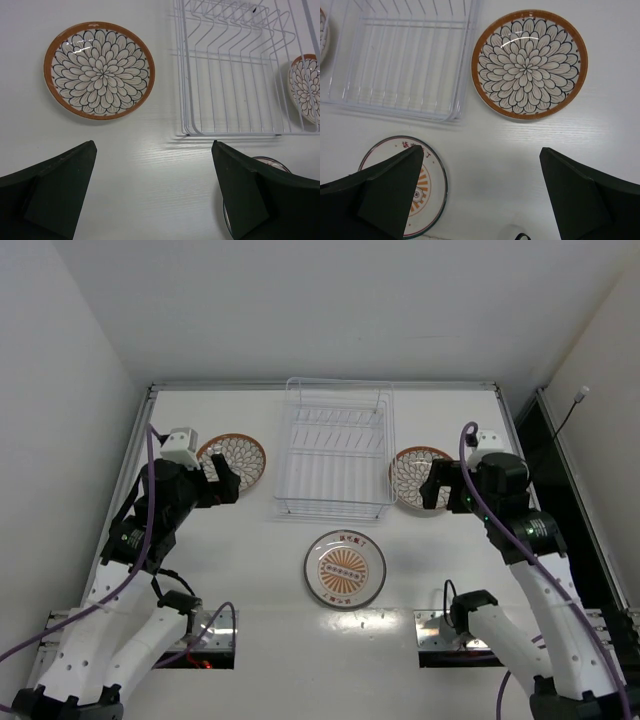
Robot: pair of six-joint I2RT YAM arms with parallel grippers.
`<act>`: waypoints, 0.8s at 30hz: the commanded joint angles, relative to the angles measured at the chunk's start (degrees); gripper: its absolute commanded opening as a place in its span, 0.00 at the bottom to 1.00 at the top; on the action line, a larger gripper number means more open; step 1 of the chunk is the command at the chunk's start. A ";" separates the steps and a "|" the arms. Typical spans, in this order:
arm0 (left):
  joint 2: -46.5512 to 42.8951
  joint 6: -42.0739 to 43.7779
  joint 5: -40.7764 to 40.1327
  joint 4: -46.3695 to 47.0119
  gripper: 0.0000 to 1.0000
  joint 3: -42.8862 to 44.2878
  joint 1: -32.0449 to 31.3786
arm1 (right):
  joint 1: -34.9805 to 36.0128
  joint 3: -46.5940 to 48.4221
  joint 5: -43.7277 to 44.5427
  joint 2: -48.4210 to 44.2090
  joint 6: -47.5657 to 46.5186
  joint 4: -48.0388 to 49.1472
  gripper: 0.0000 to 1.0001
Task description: Load the plates into the dish rack
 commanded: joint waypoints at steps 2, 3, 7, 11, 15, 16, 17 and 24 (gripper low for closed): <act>-0.37 -1.05 -1.23 1.85 1.00 -0.35 0.62 | -0.19 -1.23 -1.93 1.43 1.49 2.89 1.00; -0.37 -1.05 -1.24 1.85 1.00 -0.35 0.62 | -0.19 -1.75 -3.00 2.12 2.02 3.50 1.00; 0.24 -1.05 -1.24 1.85 1.00 -0.35 0.62 | -0.72 -1.67 -1.80 5.46 6.22 6.67 1.00; 0.24 -1.05 -1.24 1.85 1.00 -0.35 0.62 | -1.42 2.63 9.80 13.10 10.62 4.39 1.00; 0.24 -1.58 -2.55 1.32 1.00 -0.35 -0.43 | -7.20 3.44 4.39 22.32 12.22 6.66 1.00; -0.28 -1.58 -2.55 1.32 1.00 -0.35 -0.96 | -8.70 2.91 1.16 23.30 12.74 7.71 1.00; -0.28 -1.58 -3.16 0.71 1.00 -0.35 -0.97 | -10.20 2.03 -0.44 24.27 12.75 8.86 1.00; -0.38 -2.11 -3.70 0.71 1.00 -0.35 -2.11 | -25.48 -1.39 -9.93 30.16 12.22 13.42 1.00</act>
